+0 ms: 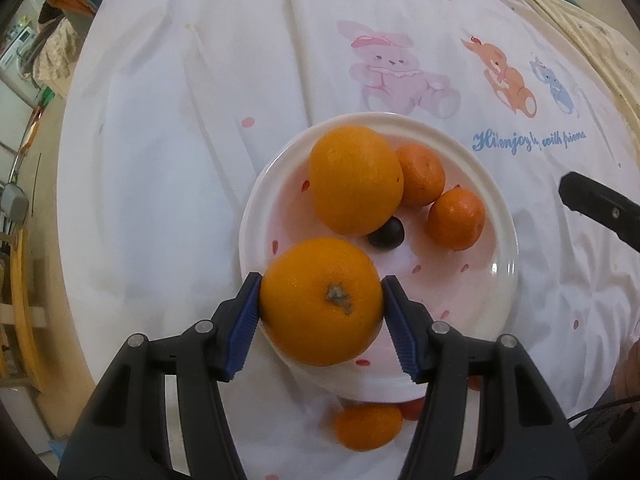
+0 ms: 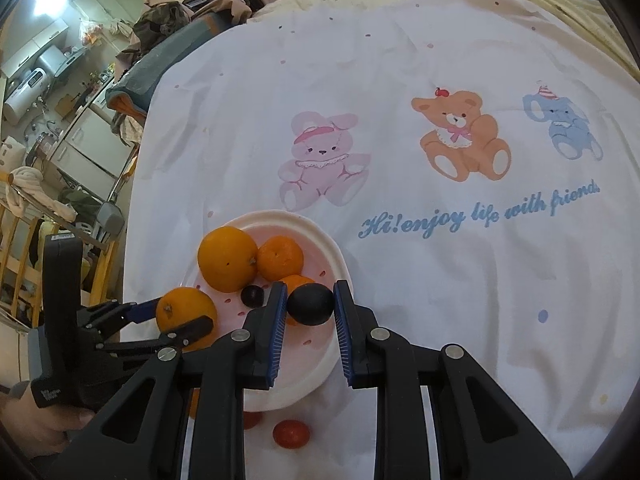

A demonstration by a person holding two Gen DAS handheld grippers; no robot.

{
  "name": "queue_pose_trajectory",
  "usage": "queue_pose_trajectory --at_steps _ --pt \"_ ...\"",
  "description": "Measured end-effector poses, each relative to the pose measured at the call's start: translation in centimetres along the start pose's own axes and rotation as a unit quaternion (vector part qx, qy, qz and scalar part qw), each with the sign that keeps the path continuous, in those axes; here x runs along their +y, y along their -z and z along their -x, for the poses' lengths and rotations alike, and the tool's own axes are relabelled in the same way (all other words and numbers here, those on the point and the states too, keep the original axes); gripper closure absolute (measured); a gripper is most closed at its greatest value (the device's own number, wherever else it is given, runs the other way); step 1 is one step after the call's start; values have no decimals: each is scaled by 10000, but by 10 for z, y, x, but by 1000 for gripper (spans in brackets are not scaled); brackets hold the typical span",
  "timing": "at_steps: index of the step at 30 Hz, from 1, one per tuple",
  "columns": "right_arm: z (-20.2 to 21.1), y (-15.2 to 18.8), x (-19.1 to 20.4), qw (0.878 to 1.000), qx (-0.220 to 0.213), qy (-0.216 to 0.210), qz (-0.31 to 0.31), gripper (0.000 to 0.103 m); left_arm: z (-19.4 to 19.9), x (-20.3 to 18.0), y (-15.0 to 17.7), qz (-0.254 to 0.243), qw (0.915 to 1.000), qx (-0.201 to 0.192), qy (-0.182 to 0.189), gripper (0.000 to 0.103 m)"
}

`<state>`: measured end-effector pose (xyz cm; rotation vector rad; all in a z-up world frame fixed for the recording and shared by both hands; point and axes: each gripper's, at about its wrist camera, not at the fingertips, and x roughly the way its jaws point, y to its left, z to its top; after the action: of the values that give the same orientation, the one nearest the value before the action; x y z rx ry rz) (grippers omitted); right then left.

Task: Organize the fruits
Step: 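Carry the large orange and dark plum over the pink plate with both tools, then open the left tool to drop the orange while the right tool releases the plum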

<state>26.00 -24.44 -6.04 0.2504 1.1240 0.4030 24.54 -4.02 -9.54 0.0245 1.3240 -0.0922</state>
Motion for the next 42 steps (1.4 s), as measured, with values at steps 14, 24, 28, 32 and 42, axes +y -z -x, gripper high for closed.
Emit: queue_pose_trajectory --at_steps 14,24,28,32,42 --pt "-37 -16 -11 9994 256 -189 -168 78 -10 -2 -2 -127 9999 -18 53 47" --pt "-61 -16 -21 9972 462 -396 -427 78 -12 4 -7 -24 9997 126 206 44" --pt "-61 -15 -21 9973 455 -383 -419 75 -11 3 -7 15 9997 110 233 33" --pt "-59 -16 -23 9970 408 -422 -511 65 -7 4 -8 38 9999 48 151 26" --pt "-38 -20 -13 9984 126 -370 -416 45 7 8 -9 123 9996 -182 150 26"
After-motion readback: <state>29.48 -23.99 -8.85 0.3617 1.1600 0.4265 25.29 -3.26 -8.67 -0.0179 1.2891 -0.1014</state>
